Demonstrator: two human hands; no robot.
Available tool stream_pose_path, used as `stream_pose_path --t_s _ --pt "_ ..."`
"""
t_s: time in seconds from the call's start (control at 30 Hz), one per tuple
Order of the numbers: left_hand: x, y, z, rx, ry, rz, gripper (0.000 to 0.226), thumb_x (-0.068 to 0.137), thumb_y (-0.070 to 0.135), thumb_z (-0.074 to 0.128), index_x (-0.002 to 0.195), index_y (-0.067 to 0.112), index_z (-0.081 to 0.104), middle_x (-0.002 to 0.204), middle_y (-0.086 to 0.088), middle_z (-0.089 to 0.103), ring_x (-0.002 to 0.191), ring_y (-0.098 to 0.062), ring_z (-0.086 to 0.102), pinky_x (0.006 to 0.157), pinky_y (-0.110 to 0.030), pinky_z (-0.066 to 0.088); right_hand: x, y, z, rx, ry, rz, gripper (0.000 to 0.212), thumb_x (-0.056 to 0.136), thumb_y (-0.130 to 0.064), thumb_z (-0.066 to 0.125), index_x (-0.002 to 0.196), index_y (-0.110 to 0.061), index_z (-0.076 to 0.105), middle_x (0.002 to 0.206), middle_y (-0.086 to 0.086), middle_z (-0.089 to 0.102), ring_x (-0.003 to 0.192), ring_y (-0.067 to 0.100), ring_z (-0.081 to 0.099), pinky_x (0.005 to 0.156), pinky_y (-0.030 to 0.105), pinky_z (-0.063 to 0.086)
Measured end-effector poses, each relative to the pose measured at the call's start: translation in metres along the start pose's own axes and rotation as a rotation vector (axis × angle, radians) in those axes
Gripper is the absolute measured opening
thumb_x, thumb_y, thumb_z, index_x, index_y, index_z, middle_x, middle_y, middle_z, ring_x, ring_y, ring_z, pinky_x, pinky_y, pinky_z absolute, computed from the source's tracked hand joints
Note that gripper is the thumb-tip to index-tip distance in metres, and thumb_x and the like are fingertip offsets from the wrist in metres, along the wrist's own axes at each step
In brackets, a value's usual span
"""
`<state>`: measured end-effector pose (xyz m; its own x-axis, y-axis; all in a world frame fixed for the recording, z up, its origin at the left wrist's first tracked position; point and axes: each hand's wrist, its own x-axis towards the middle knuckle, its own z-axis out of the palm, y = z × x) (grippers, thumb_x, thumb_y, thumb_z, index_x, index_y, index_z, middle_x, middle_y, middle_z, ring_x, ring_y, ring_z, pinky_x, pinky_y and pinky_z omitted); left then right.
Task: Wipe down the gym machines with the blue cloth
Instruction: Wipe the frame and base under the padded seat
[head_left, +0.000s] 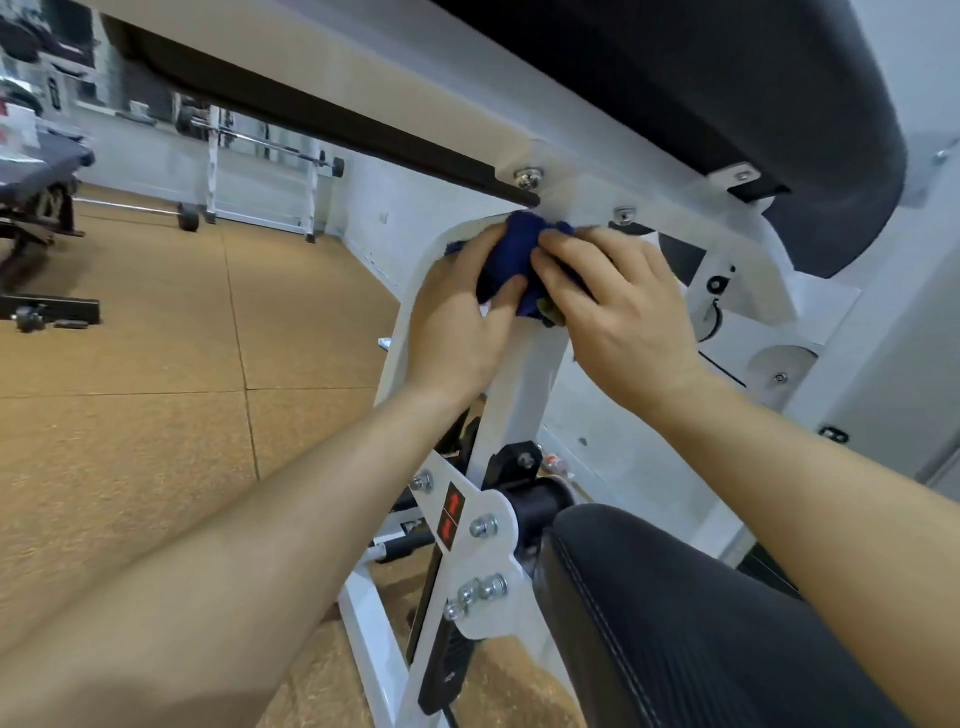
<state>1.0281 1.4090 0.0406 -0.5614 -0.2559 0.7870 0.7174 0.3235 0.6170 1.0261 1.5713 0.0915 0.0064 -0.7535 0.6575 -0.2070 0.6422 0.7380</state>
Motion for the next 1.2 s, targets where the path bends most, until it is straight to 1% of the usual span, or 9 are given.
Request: stream_pose_path --t_s 0.2,0.37,0.53,0.67,0.77,0.83,0.9,1.0,1.2 --pt "-0.019 -0.006 -0.004 -0.113 -0.023 -0.26 0.041 0.088 0.038 0.073 0.119 0.027 0.049 0.081 0.006 0.068 0.07 -0.005 0.065 0.063 -0.02 0.052 -0.016 -0.005 -0.001 0.17 -0.116 0.023 0.043 0.103 -0.005 0.028 0.121 -0.005 0.068 0.111 0.023 0.064 0.082 0.037 0.054 0.069 0.046 0.049" --pt "-0.001 -0.006 -0.017 0.075 0.161 -0.083 0.024 0.089 0.021 0.07 0.106 0.027 0.054 0.085 0.008 0.051 0.074 -0.001 0.052 0.065 -0.012 0.043 -0.002 0.014 -0.008 0.114 -0.038 0.039 0.032 0.102 0.002 0.042 0.123 0.0 0.066 0.108 0.023 0.063 0.084 0.035 0.052 0.073 0.043 0.047" --pt "-0.011 0.006 0.004 0.127 0.036 0.134 0.043 0.096 0.006 0.053 0.138 0.013 0.055 0.134 -0.005 0.056 0.113 -0.011 0.055 0.094 -0.009 0.041 0.005 0.012 -0.009 0.162 -0.129 0.096 0.04 0.095 -0.003 0.043 0.131 0.004 0.06 0.132 0.027 0.057 0.106 0.044 0.057 0.092 0.048 0.047" --pt "-0.018 -0.007 0.007 0.147 0.011 0.083 0.032 0.101 0.029 0.053 0.127 0.014 0.065 0.119 0.001 0.069 0.105 -0.015 0.062 0.092 -0.019 0.045 -0.01 0.003 -0.019 0.354 -0.371 0.088 0.054 0.102 -0.033 0.038 0.146 -0.001 0.048 0.162 0.021 0.027 0.152 0.038 0.019 0.121 0.048 0.028" --pt "-0.005 -0.007 0.009 0.197 0.079 0.041 0.026 0.095 0.026 0.063 0.117 0.012 0.068 0.122 0.001 0.063 0.109 -0.009 0.053 0.094 -0.005 0.035 -0.003 0.009 -0.017 0.336 -0.366 0.084 0.053 0.103 -0.039 0.039 0.145 -0.008 0.05 0.163 0.017 0.027 0.153 0.034 0.018 0.115 0.046 0.038" --pt "0.01 0.0 0.012 0.116 0.168 0.045 0.026 0.09 0.013 0.066 0.116 0.01 0.066 0.123 -0.003 0.059 0.103 0.0 0.051 0.094 -0.011 0.044 0.006 0.017 -0.009 0.244 -0.303 0.037 0.046 0.104 -0.028 0.042 0.142 -0.004 0.053 0.159 0.021 0.033 0.151 0.037 0.025 0.114 0.047 0.04" --pt "0.021 0.008 0.014 -0.007 0.176 0.047 0.038 0.092 0.006 0.061 0.129 0.013 0.059 0.128 0.002 0.059 0.103 0.002 0.056 0.093 -0.017 0.05 0.013 0.023 -0.001 0.183 -0.254 -0.008 0.042 0.106 -0.02 0.043 0.141 0.001 0.052 0.156 0.023 0.037 0.148 0.04 0.031 0.115 0.05 0.037" --pt "0.017 0.01 0.021 0.068 0.072 0.079 0.046 0.101 0.012 0.049 0.146 0.021 0.049 0.124 0.005 0.065 0.097 0.006 0.052 0.085 0.0 0.038 0.012 0.023 0.004 0.153 -0.214 0.0 0.04 0.107 -0.015 0.042 0.141 0.004 0.051 0.155 0.024 0.038 0.147 0.041 0.031 0.117 0.05 0.034" --pt "-0.049 -0.029 0.017 0.2 -0.022 0.009 0.04 0.102 0.018 0.049 0.141 0.02 0.056 0.093 -0.003 0.073 0.074 -0.01 0.06 0.07 -0.018 0.044 -0.033 -0.022 0.004 0.202 -0.285 -0.073 0.046 0.104 -0.023 0.05 0.141 0.005 0.051 0.153 0.025 0.041 0.146 0.042 0.032 0.121 0.048 0.027"
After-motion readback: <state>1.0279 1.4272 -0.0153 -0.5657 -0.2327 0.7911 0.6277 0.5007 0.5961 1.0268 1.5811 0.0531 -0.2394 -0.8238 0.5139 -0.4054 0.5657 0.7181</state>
